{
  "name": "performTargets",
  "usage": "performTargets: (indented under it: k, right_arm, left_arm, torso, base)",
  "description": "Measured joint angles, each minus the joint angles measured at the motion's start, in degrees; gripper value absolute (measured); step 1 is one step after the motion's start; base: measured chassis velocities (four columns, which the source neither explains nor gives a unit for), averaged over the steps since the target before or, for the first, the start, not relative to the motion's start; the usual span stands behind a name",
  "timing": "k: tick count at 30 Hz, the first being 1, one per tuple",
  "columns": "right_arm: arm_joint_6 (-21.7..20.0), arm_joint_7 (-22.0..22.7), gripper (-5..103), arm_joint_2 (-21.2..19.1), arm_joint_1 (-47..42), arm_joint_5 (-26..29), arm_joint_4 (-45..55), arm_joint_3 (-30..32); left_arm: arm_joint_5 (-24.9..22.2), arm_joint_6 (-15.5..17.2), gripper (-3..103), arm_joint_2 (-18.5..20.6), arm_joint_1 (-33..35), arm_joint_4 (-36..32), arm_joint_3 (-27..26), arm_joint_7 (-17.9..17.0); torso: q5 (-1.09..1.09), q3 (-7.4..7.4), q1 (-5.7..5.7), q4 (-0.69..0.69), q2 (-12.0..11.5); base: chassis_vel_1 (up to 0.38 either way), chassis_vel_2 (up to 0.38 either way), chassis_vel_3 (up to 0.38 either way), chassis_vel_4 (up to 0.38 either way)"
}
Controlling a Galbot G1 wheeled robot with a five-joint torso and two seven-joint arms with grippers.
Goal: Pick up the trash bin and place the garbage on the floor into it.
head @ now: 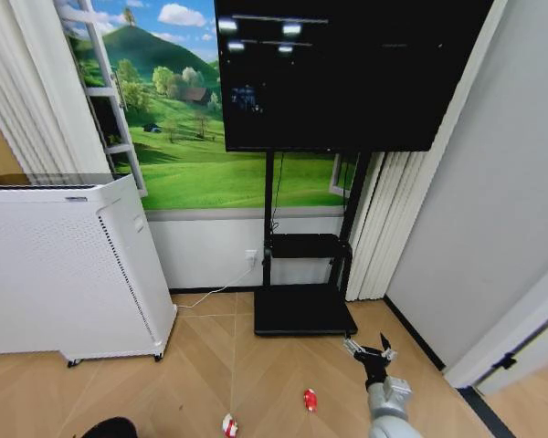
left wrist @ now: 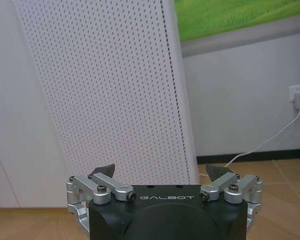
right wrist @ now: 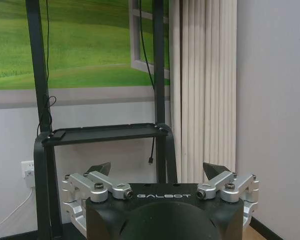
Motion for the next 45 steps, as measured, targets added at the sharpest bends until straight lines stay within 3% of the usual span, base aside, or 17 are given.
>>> performTargets:
  k: [8,15,18,45]
  right_arm:
    - [0.5,0.0,100,0.1,-0.4,-0.2,0.0,0.1]
    - [0.6,0.0,100,0.4,-0.4,-0.3,0.1,0.1]
    - [0.8,0.0,100,0.7,-0.6,-0.7,0.1,-0.1]
    - [1.1,0.0,100,1.5,-2.0,-1.7,0.3,-0.2]
  left_arm:
    - [0.1,-0.3,99,-0.7,0.4,-5.2,-0.1,-0.9]
    - [1.2,-1.0,100,-0.9,0.3,-5.7,0.4,-1.1]
    - [2.8,-2.5,100,-1.4,0.2,-3.3,1.4,-1.3]
    - [3.1,-4.6,100,-1.8,0.6,0.6,3.5,-2.2]
  torso:
    - [0.0,-0.11,-0.14,-0.01,-0.3]
    - [-0.01,-0.33,-0.32,0.0,-0.6]
    - [-0.02,-1.5,-1.12,0.0,-2.6]
    - [-0.01,-5.51,-4.02,-0.01,-9.5]
  base:
    - [0.0,0.0,0.0,0.0]
    - [0.0,0.0,0.0,0.0]
    - [0.0,0.0,0.0,0.0]
    - [0.0,0.0,0.0,0.0]
